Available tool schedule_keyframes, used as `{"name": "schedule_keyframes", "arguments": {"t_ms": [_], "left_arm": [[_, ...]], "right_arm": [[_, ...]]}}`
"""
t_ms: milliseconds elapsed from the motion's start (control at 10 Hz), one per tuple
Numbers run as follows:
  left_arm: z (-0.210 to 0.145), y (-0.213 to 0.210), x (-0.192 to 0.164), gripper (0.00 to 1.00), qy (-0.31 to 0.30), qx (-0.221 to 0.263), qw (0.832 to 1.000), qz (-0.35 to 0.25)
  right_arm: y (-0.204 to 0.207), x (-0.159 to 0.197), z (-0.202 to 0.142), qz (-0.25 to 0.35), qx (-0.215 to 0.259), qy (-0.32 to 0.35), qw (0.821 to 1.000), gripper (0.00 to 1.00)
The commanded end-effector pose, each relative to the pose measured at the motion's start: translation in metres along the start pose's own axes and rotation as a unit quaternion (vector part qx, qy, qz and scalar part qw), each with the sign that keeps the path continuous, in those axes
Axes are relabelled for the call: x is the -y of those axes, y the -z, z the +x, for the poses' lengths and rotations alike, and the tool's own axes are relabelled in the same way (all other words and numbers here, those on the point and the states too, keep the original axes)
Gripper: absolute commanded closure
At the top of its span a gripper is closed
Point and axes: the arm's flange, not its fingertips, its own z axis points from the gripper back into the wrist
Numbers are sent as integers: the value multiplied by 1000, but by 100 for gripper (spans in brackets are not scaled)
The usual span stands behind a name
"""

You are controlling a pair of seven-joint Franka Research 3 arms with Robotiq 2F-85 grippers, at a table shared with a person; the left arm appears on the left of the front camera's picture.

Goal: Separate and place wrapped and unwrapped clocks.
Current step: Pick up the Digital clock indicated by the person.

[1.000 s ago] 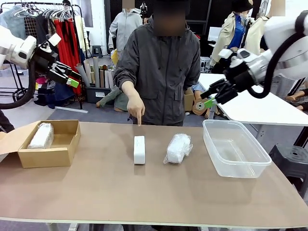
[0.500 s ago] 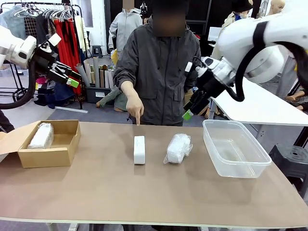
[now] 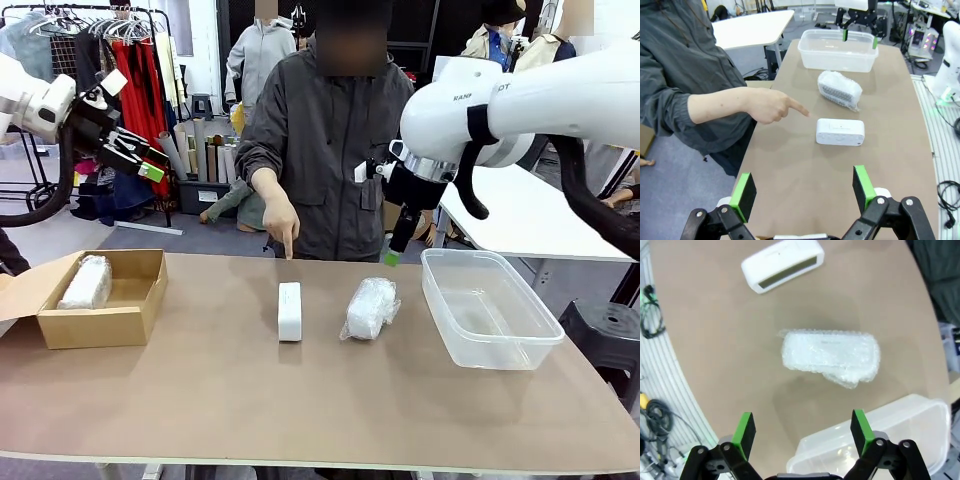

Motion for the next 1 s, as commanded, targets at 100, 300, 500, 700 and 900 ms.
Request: {"name": "schedule_keyframes", "arguments": {"t_ms": [100, 300, 500, 700, 900], "left_arm": [[1, -1, -1, 0, -1, 6, 1000, 3], [1, -1, -1, 0, -1, 6, 1000, 3], [1, -1, -1, 0, -1, 6, 1000, 3], [1, -1, -1, 0, -1, 6, 1000, 3], [1, -1, -1, 0, -1, 6, 1000, 3]], "right_arm": [[1, -1, -3, -16, -3, -3, 1000, 0], [1, -1, -3, -16, -3, -3, 1000, 0], [1, -1, -3, -16, -3, -3, 1000, 0], [6, -9, 16, -39, -41, 40, 998, 0], [13, -30, 51, -54, -72, 70, 993, 0]]}}
